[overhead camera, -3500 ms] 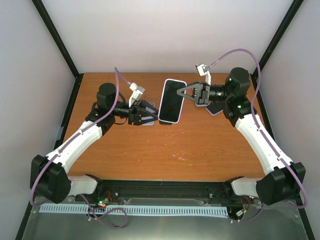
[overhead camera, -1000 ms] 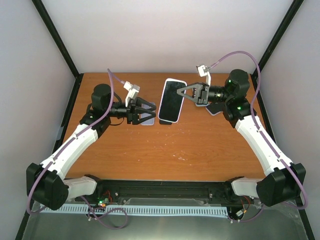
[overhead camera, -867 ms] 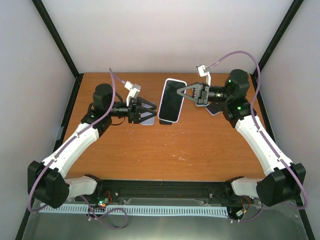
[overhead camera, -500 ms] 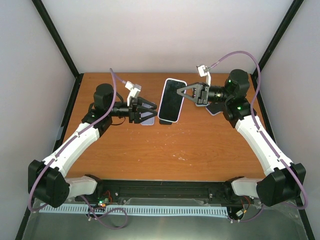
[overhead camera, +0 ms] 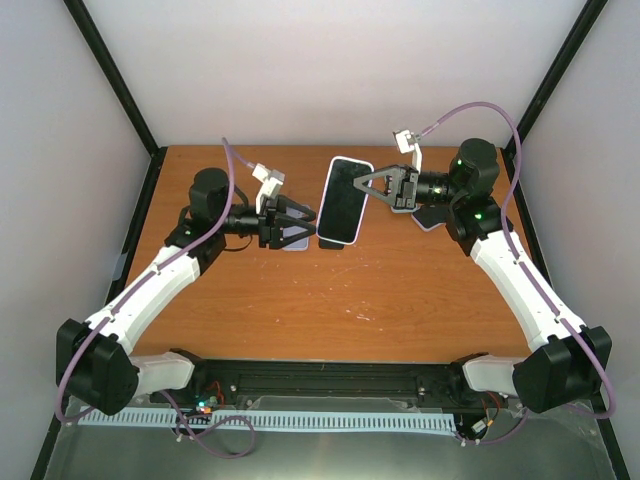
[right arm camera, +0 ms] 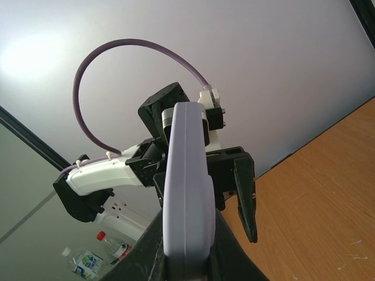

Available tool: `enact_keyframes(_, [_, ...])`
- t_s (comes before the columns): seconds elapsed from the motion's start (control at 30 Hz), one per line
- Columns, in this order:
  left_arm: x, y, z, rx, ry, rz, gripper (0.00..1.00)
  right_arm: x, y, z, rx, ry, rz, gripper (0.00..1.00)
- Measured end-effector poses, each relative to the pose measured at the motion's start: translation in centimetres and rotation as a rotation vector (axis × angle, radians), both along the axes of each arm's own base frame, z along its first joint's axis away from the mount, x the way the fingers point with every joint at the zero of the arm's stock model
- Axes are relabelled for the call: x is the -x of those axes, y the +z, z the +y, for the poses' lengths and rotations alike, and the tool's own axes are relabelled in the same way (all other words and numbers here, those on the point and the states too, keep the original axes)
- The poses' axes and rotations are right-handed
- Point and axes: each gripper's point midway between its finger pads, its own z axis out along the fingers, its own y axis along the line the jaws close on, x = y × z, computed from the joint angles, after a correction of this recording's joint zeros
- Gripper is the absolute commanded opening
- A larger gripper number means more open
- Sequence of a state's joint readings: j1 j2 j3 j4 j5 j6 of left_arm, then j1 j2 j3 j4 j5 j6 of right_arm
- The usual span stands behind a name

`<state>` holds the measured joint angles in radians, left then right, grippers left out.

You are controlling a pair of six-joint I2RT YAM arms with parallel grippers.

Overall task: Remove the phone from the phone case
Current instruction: Remove the phone case from the phone.

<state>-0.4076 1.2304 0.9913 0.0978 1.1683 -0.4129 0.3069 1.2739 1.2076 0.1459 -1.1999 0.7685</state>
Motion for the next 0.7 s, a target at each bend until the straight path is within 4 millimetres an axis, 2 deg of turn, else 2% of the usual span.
enact_keyframes(0.4, [-0.2, -0.5, -0.1, -0.002, 0.009, 0.024, 0.58, 0.0, 0.2, -0.1, -0.006, -0.001, 0.002, 0.03])
enact_keyframes(0.7, [-1.4, -0.7, 0.1, 0.000, 0.058, 0.083, 0.56, -0.5, 0.1, -0.3, -0.048, -0.015, 0.010, 0.03])
